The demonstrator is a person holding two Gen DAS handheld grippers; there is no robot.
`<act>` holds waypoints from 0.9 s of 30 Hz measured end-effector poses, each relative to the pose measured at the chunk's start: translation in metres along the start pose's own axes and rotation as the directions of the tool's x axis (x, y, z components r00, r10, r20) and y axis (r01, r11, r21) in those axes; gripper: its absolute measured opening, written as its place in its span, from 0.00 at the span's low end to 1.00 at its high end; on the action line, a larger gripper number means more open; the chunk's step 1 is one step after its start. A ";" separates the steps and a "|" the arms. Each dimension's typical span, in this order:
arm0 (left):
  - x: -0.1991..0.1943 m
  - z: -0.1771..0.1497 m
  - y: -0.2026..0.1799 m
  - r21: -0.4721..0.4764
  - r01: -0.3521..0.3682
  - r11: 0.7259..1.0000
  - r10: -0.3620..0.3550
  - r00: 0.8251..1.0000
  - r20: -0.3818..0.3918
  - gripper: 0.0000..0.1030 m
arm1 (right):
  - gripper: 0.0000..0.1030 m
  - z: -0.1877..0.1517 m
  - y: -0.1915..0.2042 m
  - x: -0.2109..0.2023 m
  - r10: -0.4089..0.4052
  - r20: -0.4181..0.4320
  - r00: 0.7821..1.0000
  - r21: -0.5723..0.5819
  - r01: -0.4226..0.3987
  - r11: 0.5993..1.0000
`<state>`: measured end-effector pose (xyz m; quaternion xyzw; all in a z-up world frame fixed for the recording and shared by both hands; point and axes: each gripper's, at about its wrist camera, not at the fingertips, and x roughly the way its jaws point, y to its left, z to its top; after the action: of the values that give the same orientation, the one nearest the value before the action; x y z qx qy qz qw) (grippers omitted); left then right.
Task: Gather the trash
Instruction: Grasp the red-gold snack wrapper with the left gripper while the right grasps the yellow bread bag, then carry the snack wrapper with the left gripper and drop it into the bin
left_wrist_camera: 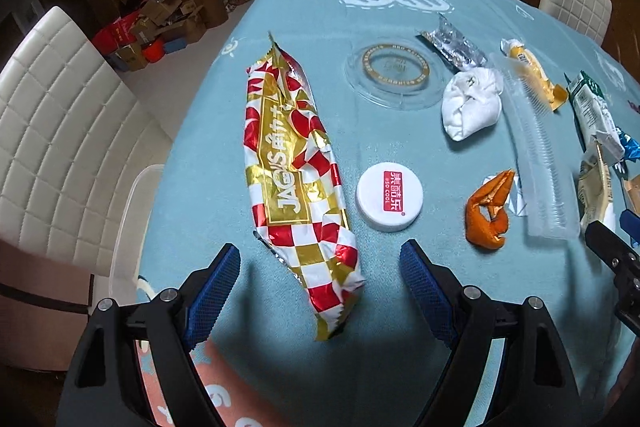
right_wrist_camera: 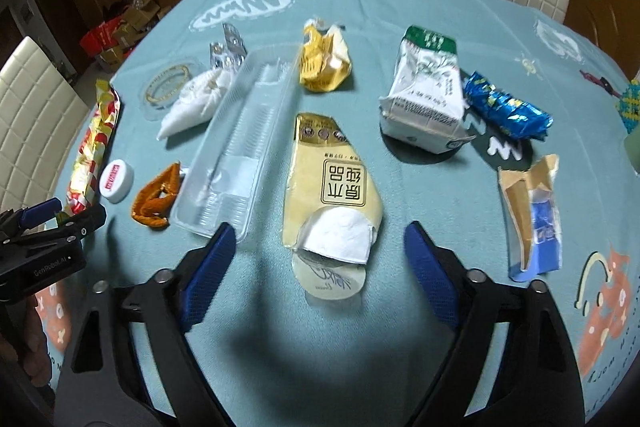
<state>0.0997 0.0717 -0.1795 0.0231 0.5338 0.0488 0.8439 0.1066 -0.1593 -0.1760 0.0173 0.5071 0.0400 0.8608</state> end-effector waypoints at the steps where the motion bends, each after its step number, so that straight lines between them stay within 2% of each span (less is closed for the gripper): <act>1: 0.002 0.000 -0.001 0.002 0.000 1.000 0.000 1.000 -0.005 0.78 | 0.74 0.000 -0.001 0.003 0.006 -0.011 1.000 0.004 -0.006 1.000; 3: 0.007 0.000 -0.001 0.002 0.006 1.000 -0.005 1.000 -0.018 0.78 | 0.70 0.000 -0.002 0.007 0.006 -0.021 1.000 0.010 -0.006 1.000; 6: 0.007 -0.001 -0.002 -0.002 0.010 1.000 -0.010 1.000 -0.010 0.78 | 0.50 0.001 -0.001 0.013 0.017 -0.043 0.999 0.000 -0.017 1.000; 10: 0.006 -0.001 -0.003 0.003 0.012 1.000 -0.012 1.000 -0.008 0.77 | 0.37 -0.001 0.003 0.012 0.017 -0.038 0.999 -0.014 -0.017 1.000; 13: 0.004 -0.001 -0.002 -0.001 0.051 0.999 -0.051 0.999 -0.010 0.64 | 0.33 -0.002 0.003 0.010 0.014 -0.038 0.999 -0.007 -0.014 1.000; 15: 0.001 -0.002 -0.006 0.008 0.076 0.997 -0.075 0.997 -0.008 0.42 | 0.31 -0.004 0.003 0.007 0.014 -0.035 0.999 -0.011 -0.014 1.000; 18: -0.003 -0.005 -0.012 0.028 0.091 0.995 -0.090 0.996 -0.012 0.24 | 0.30 -0.006 0.003 0.003 0.012 -0.030 0.999 -0.017 -0.013 1.000; 21: -0.008 -0.009 -0.010 0.011 0.120 0.993 -0.120 0.993 -0.014 0.14 | 0.30 -0.010 0.003 -0.004 0.014 -0.016 1.000 -0.018 -0.014 1.000; 27: -0.026 -0.018 -0.004 0.014 0.116 0.993 -0.116 0.993 0.034 0.10 | 0.30 -0.014 0.011 -0.023 0.024 0.030 0.999 -0.043 -0.023 0.999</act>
<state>0.0726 0.0650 -0.1648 -0.0023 0.5198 -0.0039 0.8543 0.0825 -0.1502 -0.1625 0.0055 0.4925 0.0605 0.8682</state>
